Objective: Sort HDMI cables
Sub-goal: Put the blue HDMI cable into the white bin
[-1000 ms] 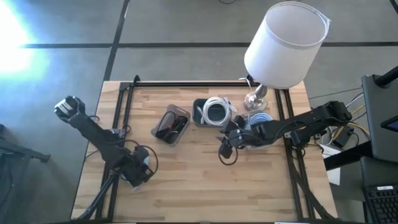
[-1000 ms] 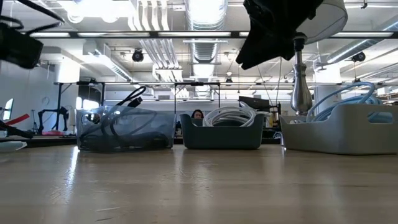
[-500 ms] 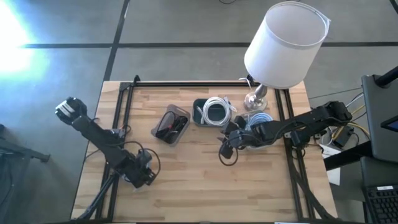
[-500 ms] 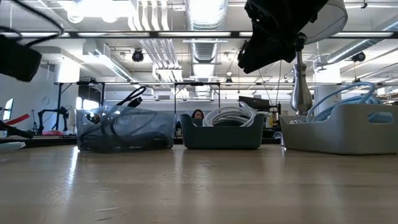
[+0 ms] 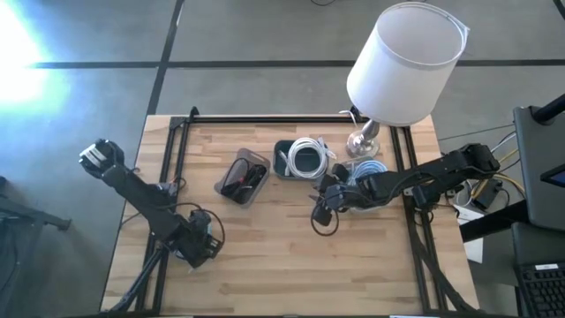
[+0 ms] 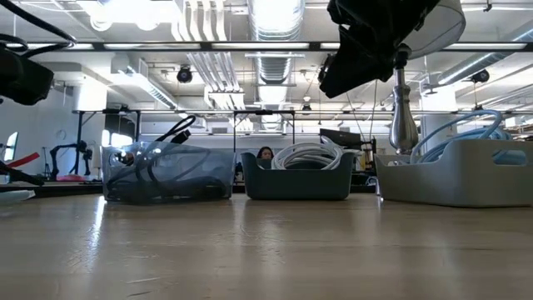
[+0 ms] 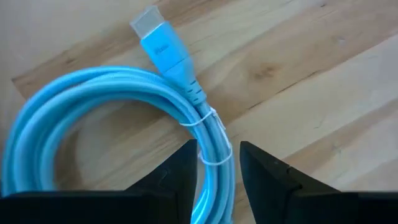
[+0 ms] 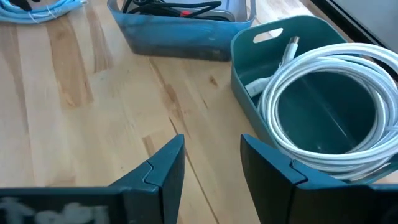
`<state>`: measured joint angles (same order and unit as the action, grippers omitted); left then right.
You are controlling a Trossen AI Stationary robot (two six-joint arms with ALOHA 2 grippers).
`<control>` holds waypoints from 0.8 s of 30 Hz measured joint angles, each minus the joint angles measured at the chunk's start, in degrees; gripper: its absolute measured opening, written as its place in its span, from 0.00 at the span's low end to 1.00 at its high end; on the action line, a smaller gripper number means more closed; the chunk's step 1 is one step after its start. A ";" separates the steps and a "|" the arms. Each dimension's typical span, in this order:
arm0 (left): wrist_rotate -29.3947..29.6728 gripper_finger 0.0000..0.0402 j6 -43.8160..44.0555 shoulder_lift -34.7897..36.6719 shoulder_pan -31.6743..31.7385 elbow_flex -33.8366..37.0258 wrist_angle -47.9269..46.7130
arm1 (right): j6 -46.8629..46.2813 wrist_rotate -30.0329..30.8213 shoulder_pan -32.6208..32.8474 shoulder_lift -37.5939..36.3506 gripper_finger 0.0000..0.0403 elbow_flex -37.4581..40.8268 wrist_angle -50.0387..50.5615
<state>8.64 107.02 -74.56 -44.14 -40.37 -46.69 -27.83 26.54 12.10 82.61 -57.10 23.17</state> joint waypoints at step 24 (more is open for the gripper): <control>-2.34 0.30 0.06 -4.42 0.09 -4.62 -7.65 | 1.92 0.06 0.00 0.00 0.35 0.00 0.08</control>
<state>6.31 107.09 -78.98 -44.05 -44.99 -54.34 -25.91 26.60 12.10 82.61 -57.10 23.24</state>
